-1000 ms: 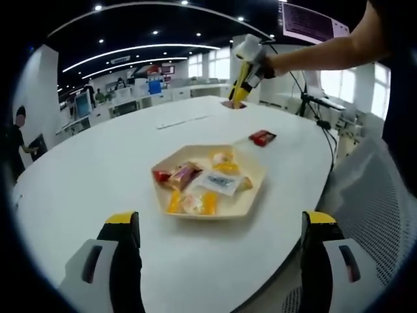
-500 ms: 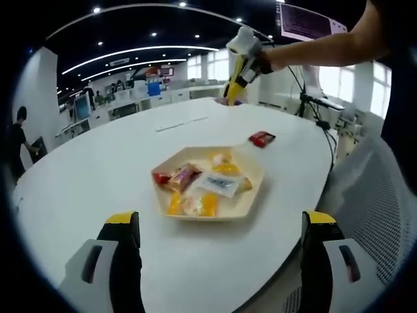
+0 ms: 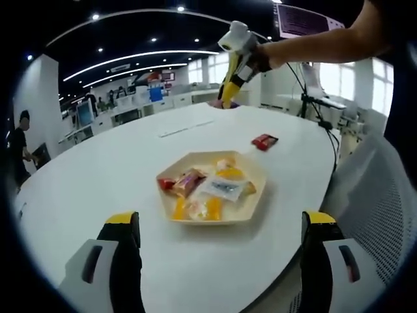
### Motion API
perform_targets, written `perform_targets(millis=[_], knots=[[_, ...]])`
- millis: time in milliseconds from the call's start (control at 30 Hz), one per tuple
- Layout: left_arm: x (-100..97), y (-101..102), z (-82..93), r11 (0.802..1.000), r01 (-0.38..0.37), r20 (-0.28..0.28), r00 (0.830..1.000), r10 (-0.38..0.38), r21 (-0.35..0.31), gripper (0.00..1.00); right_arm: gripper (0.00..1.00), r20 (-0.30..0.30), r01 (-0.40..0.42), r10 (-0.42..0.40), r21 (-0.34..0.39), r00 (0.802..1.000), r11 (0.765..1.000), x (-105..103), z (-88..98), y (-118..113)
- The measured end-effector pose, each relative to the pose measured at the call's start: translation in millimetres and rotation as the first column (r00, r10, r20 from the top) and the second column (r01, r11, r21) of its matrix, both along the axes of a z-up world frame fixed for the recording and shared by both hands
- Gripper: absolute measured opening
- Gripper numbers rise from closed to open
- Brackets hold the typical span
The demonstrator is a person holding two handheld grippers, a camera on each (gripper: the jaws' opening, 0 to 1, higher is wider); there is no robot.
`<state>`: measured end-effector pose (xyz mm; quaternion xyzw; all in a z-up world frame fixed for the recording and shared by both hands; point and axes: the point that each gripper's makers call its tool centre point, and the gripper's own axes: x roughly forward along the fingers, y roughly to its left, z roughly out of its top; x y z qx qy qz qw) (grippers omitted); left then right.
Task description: Place the target food into the container with the food tongs after gripping and lifting it, then release it inside without dropping or visibly crushing the food.
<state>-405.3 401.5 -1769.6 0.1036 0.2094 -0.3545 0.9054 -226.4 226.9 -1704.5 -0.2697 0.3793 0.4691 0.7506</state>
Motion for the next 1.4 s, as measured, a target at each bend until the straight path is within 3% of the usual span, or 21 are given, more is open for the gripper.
perform_targets(millis=[267, 333, 400, 1033, 1400], knots=[[0.1, 0, 1.0, 1.0, 0.004, 0.01, 1.0, -0.004, 0.001, 0.99, 0.22, -0.007, -0.016, 0.016, 0.006, 1.0, 1.0, -13, 2.7, 24], [2.3, 4, -1.7, 1.0, -0.015, 0.009, 1.0, 0.015, 0.027, 0.99, 0.22, -0.003, -0.025, 0.025, 0.007, 1.0, 1.0, -18, 5.4, 30], [2.6, 4, -1.5, 1.0, -0.022, -0.007, 1.0, 0.022, 0.005, 0.99, 0.22, -0.006, -0.034, 0.034, 0.014, 0.999, 0.999, -23, 7.1, 36], [4.1, 6, 5.4, 0.999, -0.032, 0.032, 0.999, 0.032, -0.001, 0.99, 0.22, -0.019, -0.157, 0.158, 0.043, 0.987, 0.987, -77, 17.0, 101], [4.2, 4, 5.3, 0.999, -0.034, 0.029, 0.999, 0.034, 0.001, 0.99, 0.24, -0.029, -0.201, 0.202, 0.054, 0.979, 0.978, -92, 15.8, 114]])
